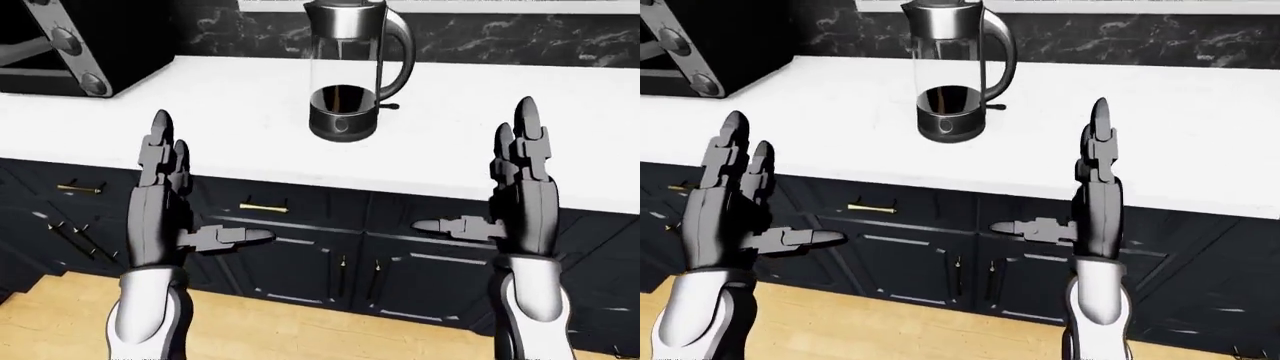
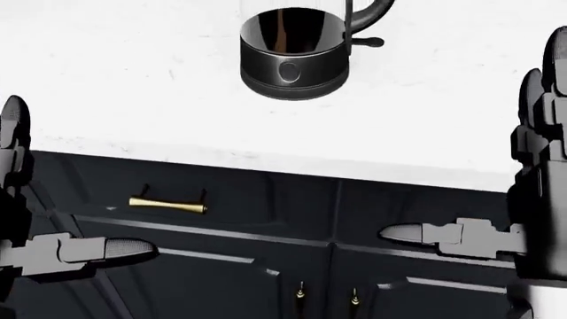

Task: Press down the lever to turn on the electric kettle.

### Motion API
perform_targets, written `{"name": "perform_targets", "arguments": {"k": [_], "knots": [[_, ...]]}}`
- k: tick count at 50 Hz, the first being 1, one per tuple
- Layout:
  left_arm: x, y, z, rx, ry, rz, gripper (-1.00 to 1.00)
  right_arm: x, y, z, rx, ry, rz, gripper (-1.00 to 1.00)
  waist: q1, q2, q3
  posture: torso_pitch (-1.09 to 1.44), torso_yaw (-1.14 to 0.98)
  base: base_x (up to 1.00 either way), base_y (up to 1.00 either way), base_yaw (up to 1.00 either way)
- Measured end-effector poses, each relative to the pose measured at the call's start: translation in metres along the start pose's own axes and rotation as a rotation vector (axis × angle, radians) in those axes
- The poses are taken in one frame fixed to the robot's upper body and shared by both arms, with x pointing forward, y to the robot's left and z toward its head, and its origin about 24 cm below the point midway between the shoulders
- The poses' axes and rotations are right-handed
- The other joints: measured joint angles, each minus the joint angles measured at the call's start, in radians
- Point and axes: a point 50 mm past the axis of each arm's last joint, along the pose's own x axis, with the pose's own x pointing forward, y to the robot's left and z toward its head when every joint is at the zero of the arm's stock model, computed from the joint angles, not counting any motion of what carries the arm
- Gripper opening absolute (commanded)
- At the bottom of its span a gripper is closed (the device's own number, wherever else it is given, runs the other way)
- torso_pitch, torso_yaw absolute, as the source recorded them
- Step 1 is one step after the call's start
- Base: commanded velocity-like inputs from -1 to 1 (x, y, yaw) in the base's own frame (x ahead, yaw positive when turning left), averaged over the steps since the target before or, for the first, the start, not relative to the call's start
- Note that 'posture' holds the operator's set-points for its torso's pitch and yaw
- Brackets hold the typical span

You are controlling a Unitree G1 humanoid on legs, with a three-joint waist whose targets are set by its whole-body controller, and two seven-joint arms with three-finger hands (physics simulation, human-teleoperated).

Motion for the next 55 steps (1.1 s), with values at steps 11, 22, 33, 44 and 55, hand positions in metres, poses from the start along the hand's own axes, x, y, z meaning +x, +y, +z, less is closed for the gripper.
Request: {"name": "perform_targets", "arguments": {"k": [11, 22, 33, 44, 55], "knots": [[0.0, 0.001, 0.0, 0.004, 0.001, 0.012, 1.0, 0.0, -0.002, 0.003, 0.0, -0.015, 0.002, 1.0, 0.035, -0.079, -0.004, 0.0, 0.0, 0.28, 0.0, 0.0], [0.001, -0.003, -0.002, -0.01, 0.01, -0.009, 1.0, -0.001, -0.009, 0.0, -0.014, 0.005, -0.022, 1.0, -0.002, -0.057, 0.003, 0.0, 0.0, 0.23, 0.0, 0.0], [0.0, 0.001, -0.01, 0.0, 0.056, 0.01, 1.0, -0.001, -0.006, -0.003, -0.001, 0.031, -0.009, 1.0, 0.001, -0.057, -0.007, 0.0, 0.0, 0.0, 0.0, 0.0], [0.0, -0.002, -0.004, -0.008, 0.019, -0.005, 1.0, -0.002, -0.012, 0.0, -0.01, 0.012, -0.031, 1.0, 0.003, -0.066, -0.017, 0.0, 0.0, 0.0, 0.0, 0.0], [0.0, -0.003, -0.007, -0.011, 0.033, -0.008, 1.0, -0.003, -0.013, 0.001, -0.011, 0.009, -0.031, 1.0, 0.006, -0.06, 0.003, 0.0, 0.0, 0.04, 0.0, 0.0]]}}
